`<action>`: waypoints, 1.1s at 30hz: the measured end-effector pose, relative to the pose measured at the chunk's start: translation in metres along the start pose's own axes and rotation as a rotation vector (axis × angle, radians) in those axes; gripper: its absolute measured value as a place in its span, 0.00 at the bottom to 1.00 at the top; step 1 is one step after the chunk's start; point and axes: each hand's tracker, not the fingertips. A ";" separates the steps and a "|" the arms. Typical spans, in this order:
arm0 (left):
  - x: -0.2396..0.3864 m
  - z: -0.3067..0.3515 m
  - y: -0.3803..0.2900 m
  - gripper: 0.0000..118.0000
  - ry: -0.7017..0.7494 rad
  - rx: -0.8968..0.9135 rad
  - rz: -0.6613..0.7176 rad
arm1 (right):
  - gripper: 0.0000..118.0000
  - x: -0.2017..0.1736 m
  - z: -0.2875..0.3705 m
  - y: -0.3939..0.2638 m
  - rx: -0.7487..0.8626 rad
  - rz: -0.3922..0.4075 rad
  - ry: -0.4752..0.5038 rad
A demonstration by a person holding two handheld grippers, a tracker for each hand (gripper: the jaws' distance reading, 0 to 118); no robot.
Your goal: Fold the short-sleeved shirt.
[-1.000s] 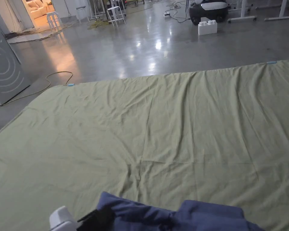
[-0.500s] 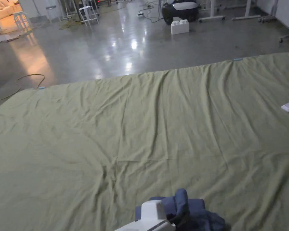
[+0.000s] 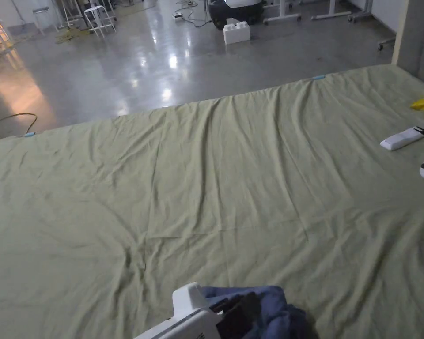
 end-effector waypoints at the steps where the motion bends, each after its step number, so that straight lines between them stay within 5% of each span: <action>1: 0.001 -0.010 -0.006 0.03 -0.024 -0.035 -0.024 | 0.00 0.000 -0.001 0.000 -0.004 -0.006 0.001; 3: 0.004 -0.033 -0.020 0.03 -0.072 -0.147 -0.056 | 0.00 -0.001 -0.002 -0.001 -0.014 -0.009 0.002; 7: 0.004 -0.090 -0.056 0.02 0.143 -0.320 -0.160 | 0.00 -0.011 -0.002 -0.005 -0.042 0.029 -0.007; 11: 0.012 -0.093 -0.050 0.00 0.101 -0.272 -0.111 | 0.00 -0.019 -0.010 -0.014 -0.096 0.036 0.017; 14: 0.021 -0.060 -0.036 0.00 -0.025 -0.191 -0.159 | 0.00 -0.039 -0.034 -0.013 -0.160 0.115 0.022; 16: 0.026 -0.013 -0.021 0.00 -0.159 -0.075 -0.152 | 0.00 -0.054 -0.057 -0.005 -0.174 0.144 0.136; 19: 0.016 0.040 -0.005 0.00 -0.049 0.052 -0.158 | 0.00 -0.084 -0.104 0.004 -0.227 0.284 0.174; 23: -0.028 0.090 0.007 0.00 0.009 0.127 -0.029 | 0.00 -0.103 -0.180 -0.001 -0.370 0.303 0.224; 24: -0.041 0.096 0.008 0.04 0.033 0.125 -0.013 | 0.00 -0.103 -0.200 -0.007 -0.442 0.303 0.173; 26: -0.061 0.106 0.007 0.30 0.084 0.111 0.017 | 0.00 -0.102 -0.233 -0.028 -0.664 0.404 0.005; 27: -0.072 0.109 0.006 0.58 0.099 0.108 0.042 | 0.00 -0.092 -0.241 -0.040 -0.664 0.438 0.040; 29: -0.089 0.105 0.005 0.87 0.080 0.076 0.089 | 0.00 -0.087 -0.230 -0.033 -0.540 0.361 0.081; 30: -0.099 0.101 0.004 0.90 0.051 0.056 0.120 | 0.00 -0.086 -0.223 -0.031 -0.547 0.302 0.069; 33: -0.120 0.080 0.002 0.90 -0.008 0.039 0.213 | 0.00 -0.084 -0.220 -0.041 -0.517 0.327 0.066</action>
